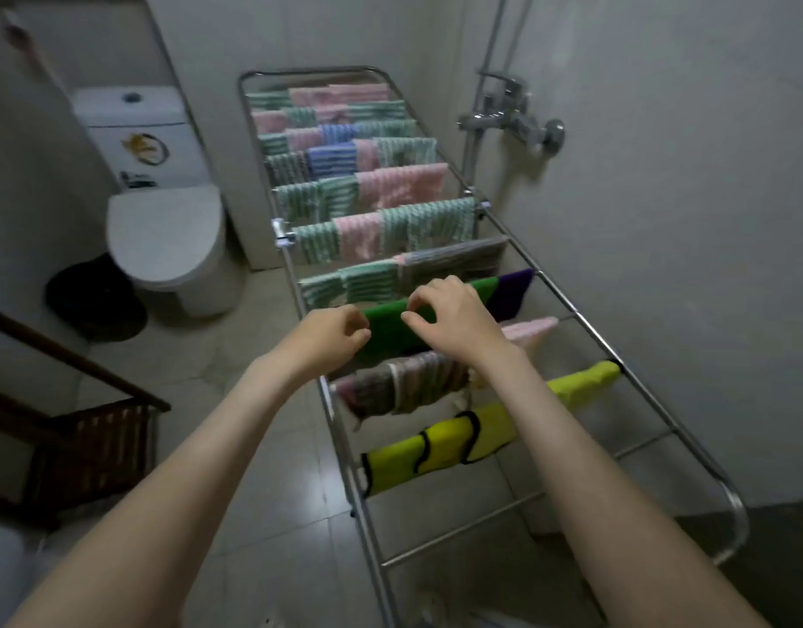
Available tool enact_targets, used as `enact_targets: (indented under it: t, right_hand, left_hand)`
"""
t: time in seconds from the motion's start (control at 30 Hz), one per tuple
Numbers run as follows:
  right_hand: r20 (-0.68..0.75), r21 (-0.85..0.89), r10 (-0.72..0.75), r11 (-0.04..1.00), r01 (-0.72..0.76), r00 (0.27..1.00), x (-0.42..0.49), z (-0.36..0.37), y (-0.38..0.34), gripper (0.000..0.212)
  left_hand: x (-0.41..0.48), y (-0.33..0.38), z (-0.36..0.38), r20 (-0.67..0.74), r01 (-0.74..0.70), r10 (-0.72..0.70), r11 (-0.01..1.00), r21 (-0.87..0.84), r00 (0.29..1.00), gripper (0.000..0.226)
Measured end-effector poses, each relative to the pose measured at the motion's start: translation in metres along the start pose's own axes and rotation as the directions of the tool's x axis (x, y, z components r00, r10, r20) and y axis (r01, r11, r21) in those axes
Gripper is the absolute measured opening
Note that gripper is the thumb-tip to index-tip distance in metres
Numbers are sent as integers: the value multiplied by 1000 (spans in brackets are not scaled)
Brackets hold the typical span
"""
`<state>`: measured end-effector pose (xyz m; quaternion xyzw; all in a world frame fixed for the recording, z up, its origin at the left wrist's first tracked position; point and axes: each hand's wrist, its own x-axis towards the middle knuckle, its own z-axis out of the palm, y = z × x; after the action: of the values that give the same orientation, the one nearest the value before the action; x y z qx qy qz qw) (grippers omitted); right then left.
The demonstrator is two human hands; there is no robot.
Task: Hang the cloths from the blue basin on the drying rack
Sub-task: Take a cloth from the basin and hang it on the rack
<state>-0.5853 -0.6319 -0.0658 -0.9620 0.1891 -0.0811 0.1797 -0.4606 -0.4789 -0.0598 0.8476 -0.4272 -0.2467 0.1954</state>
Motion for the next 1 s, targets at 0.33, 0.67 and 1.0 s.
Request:
enact_targets:
  t: [0.33,0.67,1.0]
  right_hand:
    - [35,160,-307,941,298,951,118,81,-238,25]
    - [204,318,-555,817,482,806,232,144,-406,36]
    - [411,492,-723,688,533,555,383,247,-522,52]
  left_hand:
    - [-105,-192,-134,-267,280,-305,951,-128,914,26]
    - [-165,-326,-220,-436,459,-572,819,-343,695,22]
    - [-154,-452,-269,-457,582,-836,543,-605,305,19]
